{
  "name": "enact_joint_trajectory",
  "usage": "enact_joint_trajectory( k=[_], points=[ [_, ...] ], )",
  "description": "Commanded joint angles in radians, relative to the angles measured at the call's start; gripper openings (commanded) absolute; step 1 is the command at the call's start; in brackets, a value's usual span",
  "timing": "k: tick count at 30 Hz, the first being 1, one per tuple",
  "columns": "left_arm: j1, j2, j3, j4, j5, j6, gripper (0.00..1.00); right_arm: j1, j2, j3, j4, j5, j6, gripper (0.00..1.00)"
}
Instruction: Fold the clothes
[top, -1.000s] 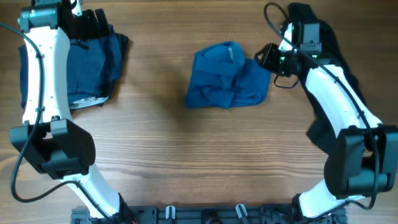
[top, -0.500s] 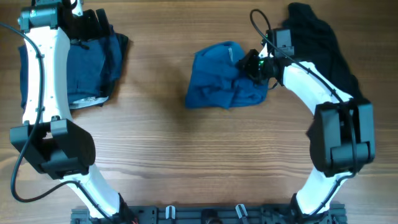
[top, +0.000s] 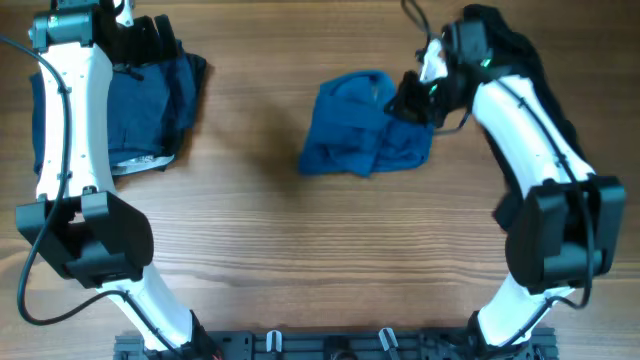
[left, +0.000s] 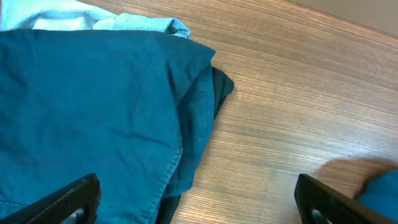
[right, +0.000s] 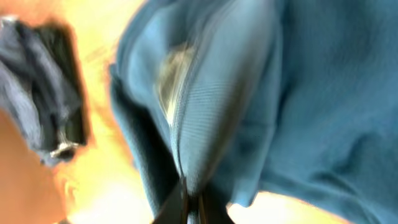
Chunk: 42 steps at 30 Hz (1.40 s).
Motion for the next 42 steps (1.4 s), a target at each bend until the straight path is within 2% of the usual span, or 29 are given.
enact_joint_trajectory(
  k=[1, 4, 7, 9, 12, 14, 19, 23, 26, 27, 28, 29, 30, 33, 35, 37, 38, 39, 40, 41, 42],
  points=[
    [0.000, 0.014, 0.006, -0.001, 0.014, -0.017, 1.00, -0.002, -0.045, 0.172, -0.153, -0.028, -0.155, 0.04],
    [0.000, 0.014, 0.006, -0.002, 0.014, -0.017, 1.00, -0.026, -0.049, 0.259, -0.310, 0.006, -0.196, 0.04],
    [0.000, 0.014, 0.006, -0.001, 0.013, -0.016, 1.00, -0.104, -0.057, 0.261, -0.457, 0.202, -0.223, 0.04],
    [0.000, 0.014, 0.006, -0.001, 0.013, -0.016, 1.00, -0.164, -0.057, 0.255, -0.489, 0.271, -0.240, 0.04],
    [0.000, 0.014, 0.006, -0.002, 0.014, -0.016, 1.00, -0.240, -0.055, 0.198, -0.478, 0.272, -0.284, 0.04],
    [0.000, 0.014, 0.006, -0.001, 0.014, -0.017, 1.00, -0.250, -0.047, 0.142, -0.454, 0.274, -0.326, 0.04],
    [0.000, 0.014, 0.006, -0.003, 0.014, -0.017, 1.00, -0.245, -0.045, -0.054, -0.280, 0.311, -0.313, 0.04],
    [0.000, 0.014, 0.006, -0.006, 0.014, -0.017, 1.00, -0.246, -0.034, -0.253, -0.003, 0.385, -0.290, 0.04],
    [0.000, 0.014, 0.006, -0.010, 0.014, -0.017, 1.00, -0.243, 0.021, -0.295, 0.130, 0.385, -0.291, 0.04],
    [0.000, 0.014, 0.006, -0.010, 0.014, -0.017, 1.00, -0.243, 0.038, -0.295, 0.139, 0.385, -0.294, 0.09],
    [0.000, 0.014, 0.006, -0.010, 0.014, -0.017, 1.00, -0.243, 0.049, -0.295, 0.140, 0.384, -0.296, 0.35],
    [0.000, 0.014, 0.006, -0.010, 0.014, -0.017, 1.00, -0.243, 0.050, -0.294, 0.134, 0.384, -0.298, 0.70],
    [0.000, 0.014, 0.006, -0.010, 0.014, -0.017, 1.00, -0.246, 0.045, -0.284, 0.116, 0.379, -0.299, 0.99],
    [0.000, 0.014, 0.006, -0.009, 0.014, -0.017, 1.00, -0.246, 0.010, -0.164, 0.000, 0.336, -0.301, 1.00],
    [0.000, 0.014, 0.006, -0.009, 0.014, -0.017, 1.00, -0.243, -0.032, -0.044, -0.071, 0.249, -0.340, 0.99],
    [0.000, 0.014, 0.006, -0.009, 0.014, -0.017, 1.00, -0.232, -0.058, 0.062, -0.105, 0.162, -0.354, 0.85],
    [0.000, 0.014, 0.006, -0.009, 0.014, -0.017, 1.00, -0.220, -0.067, 0.082, -0.097, 0.109, -0.353, 0.41],
    [0.000, 0.014, 0.006, -0.009, 0.014, -0.016, 1.00, -0.201, -0.071, 0.082, -0.073, 0.027, -0.353, 0.04],
    [0.000, 0.014, 0.006, -0.009, 0.014, -0.017, 1.00, -0.168, -0.059, 0.079, -0.040, -0.078, -0.349, 0.04],
    [0.000, 0.014, 0.006, -0.009, 0.014, -0.017, 1.00, -0.130, -0.047, 0.058, 0.015, -0.103, -0.328, 0.04],
    [0.000, 0.014, 0.006, -0.009, 0.014, -0.017, 1.00, -0.062, -0.033, -0.010, 0.148, -0.084, -0.327, 0.04]
  ],
)
